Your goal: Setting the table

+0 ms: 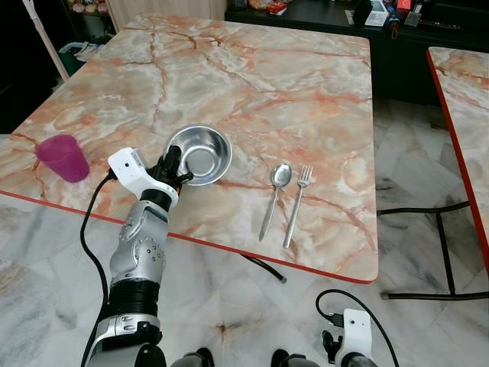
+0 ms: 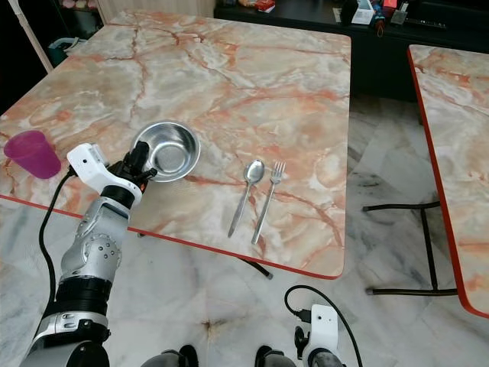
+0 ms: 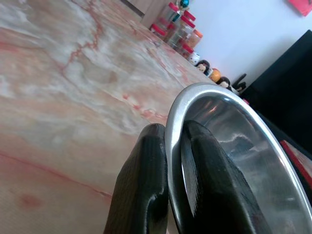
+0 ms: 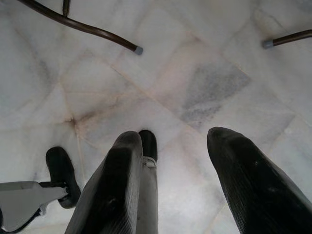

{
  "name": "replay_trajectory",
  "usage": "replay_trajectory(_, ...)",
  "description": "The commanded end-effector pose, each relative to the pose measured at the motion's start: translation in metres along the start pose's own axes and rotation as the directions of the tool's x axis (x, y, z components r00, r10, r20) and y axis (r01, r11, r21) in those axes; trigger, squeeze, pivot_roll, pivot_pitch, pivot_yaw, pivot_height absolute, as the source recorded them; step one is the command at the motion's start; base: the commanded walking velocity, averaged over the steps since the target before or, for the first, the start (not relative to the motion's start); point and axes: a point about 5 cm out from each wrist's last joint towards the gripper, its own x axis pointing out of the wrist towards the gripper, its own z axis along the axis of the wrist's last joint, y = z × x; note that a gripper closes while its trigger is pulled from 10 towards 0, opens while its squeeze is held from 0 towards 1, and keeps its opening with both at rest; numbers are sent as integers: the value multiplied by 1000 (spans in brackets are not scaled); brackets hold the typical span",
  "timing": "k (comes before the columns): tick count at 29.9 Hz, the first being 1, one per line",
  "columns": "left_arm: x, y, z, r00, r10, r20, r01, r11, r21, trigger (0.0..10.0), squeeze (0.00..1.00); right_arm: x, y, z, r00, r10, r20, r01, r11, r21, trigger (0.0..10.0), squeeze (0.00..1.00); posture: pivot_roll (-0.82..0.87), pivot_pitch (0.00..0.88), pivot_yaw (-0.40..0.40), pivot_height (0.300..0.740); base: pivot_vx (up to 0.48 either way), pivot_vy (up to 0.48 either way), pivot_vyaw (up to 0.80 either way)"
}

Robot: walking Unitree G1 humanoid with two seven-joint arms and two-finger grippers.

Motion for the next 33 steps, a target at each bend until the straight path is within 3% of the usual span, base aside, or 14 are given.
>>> replay_trajectory(1, 3, -4, 7, 999, -6, 38, 5, 1000, 18, 10000, 0, -2, -7, -8, 999, -33, -41, 33, 999, -8, 10000, 0, 38, 162, -33, 740, 0, -472, 0)
replay_trajectory(16, 5, -2, 12, 997, 13, 76, -17, 998, 57, 10000, 0, -1, -7, -5, 999, -27, -23, 27, 1000, 9, 10000, 0, 42, 161, -33, 740, 0, -472, -127)
replay_trajectory(33, 11, -10, 21, 994, -10, 110, 1, 996, 84, 10000, 0, -1, -6, -5, 999, -24, -23, 25, 1000, 17, 10000, 0, 41, 158, -29, 740, 0, -469, -154)
